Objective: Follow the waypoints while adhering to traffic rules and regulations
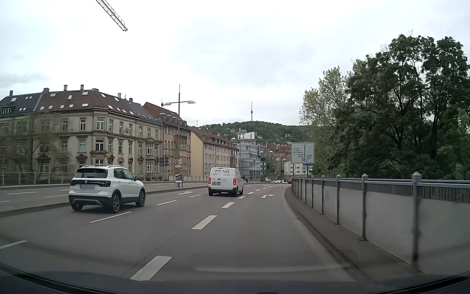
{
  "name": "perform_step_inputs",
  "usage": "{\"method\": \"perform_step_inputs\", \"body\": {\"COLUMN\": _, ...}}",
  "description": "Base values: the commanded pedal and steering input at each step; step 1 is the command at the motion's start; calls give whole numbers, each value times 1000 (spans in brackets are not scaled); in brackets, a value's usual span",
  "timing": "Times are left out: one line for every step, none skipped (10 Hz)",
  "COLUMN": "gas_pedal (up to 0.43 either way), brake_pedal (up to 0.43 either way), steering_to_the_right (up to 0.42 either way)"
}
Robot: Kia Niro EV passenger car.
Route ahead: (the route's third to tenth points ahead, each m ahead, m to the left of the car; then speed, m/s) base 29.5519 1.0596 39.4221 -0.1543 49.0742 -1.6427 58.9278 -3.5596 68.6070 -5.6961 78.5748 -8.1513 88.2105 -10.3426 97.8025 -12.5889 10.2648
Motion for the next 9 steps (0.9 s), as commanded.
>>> {"method": "perform_step_inputs", "body": {"gas_pedal": 39, "brake_pedal": 0, "steering_to_the_right": 20}}
{"method": "perform_step_inputs", "body": {"gas_pedal": 39, "brake_pedal": 0, "steering_to_the_right": 20}}
{"method": "perform_step_inputs", "body": {"gas_pedal": 39, "brake_pedal": 0, "steering_to_the_right": 21}}
{"method": "perform_step_inputs", "body": {"gas_pedal": 39, "brake_pedal": 0, "steering_to_the_right": 21}}
{"method": "perform_step_inputs", "body": {"gas_pedal": 39, "brake_pedal": 0, "steering_to_the_right": 21}}
{"method": "perform_step_inputs", "body": {"gas_pedal": 39, "brake_pedal": 0, "steering_to_the_right": 21}}
{"method": "perform_step_inputs", "body": {"gas_pedal": 39, "brake_pedal": 0, "steering_to_the_right": 21}}
{"method": "perform_step_inputs", "body": {"gas_pedal": 39, "brake_pedal": 0, "steering_to_the_right": 21}}
{"method": "perform_step_inputs", "body": {"gas_pedal": 39, "brake_pedal": 0, "steering_to_the_right": 21}}
